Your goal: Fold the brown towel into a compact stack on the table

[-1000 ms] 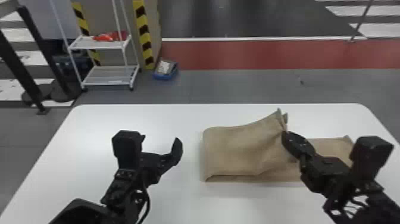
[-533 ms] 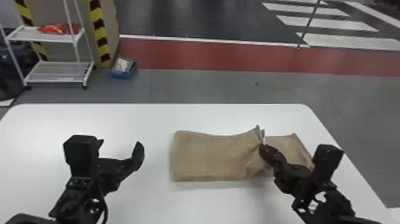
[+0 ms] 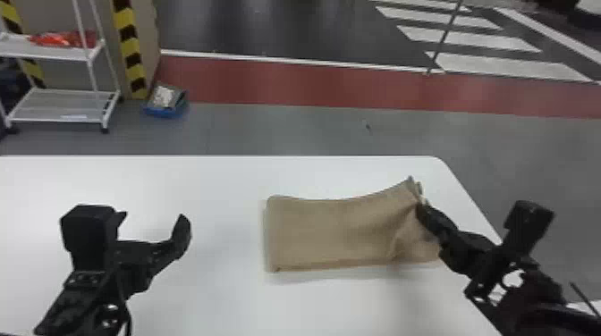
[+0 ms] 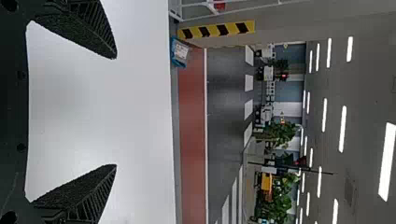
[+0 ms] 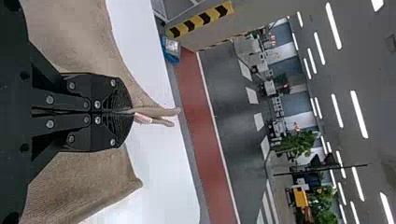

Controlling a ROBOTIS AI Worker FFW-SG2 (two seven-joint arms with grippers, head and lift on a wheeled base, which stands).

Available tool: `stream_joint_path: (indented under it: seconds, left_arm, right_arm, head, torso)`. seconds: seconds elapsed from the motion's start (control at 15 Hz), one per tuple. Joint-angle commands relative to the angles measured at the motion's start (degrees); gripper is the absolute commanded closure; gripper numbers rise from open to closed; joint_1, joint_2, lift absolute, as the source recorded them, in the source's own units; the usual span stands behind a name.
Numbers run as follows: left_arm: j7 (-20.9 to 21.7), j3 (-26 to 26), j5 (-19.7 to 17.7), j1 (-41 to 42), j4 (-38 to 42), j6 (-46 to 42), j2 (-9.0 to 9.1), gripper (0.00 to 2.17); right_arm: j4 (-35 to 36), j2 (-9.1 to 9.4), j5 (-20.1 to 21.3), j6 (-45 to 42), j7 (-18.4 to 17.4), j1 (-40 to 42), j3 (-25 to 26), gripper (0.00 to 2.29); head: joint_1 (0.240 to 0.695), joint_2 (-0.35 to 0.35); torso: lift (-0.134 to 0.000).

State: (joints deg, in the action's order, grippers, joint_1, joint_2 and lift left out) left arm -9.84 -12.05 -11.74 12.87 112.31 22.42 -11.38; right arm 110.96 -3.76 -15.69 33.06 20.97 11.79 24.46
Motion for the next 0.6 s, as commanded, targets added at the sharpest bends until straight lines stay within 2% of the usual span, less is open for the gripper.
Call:
stream_joint_path:
  seconds: [0.0,0.13,0.27,0.4,0.53]
  left_arm:
    - [0.0,-0.08,-0.12,-0.57,-0.42,0.04,0.05,0.04]
    - [0.0,-0.08,-0.21,-0.92,-0.6,0.21,0.13,0.04]
    - [0.0,-0.08,-0.12,-1.0,-0.95,0.21,0.05,0.04]
    - [0.0,-0.08,-0.12,-1.09,-0.95,0.21,0.05,0.04]
    - [0.0,-0.08,-0.12,-1.18,-0.86,0.21,0.05,0.04]
  right_arm:
    - [-5.05,-0.1,2.68,-2.52,0.39,-0.89,-2.13,1.32]
    - [-5.66,0.07,2.95,-3.39,0.39,-1.33,-3.01,1.32]
    - [-3.2,0.07,2.16,-2.69,0.39,-0.98,-2.49,1.32]
    - [1.37,-0.1,-0.13,0.47,0.39,-0.63,0.24,1.32]
    - [2.42,-0.81,-2.15,2.23,0.48,-1.16,3.49,1.32]
  head:
    - [0.695,-0.223]
    - [0.695,-0.217]
    - [0.695,-0.208]
    - [0.695,-0.205]
    - [0.695,-0.214]
  torso:
    - [-0.125]
    - [-0.125]
    - [-0.125]
    - [-0.125]
    - [-0.125]
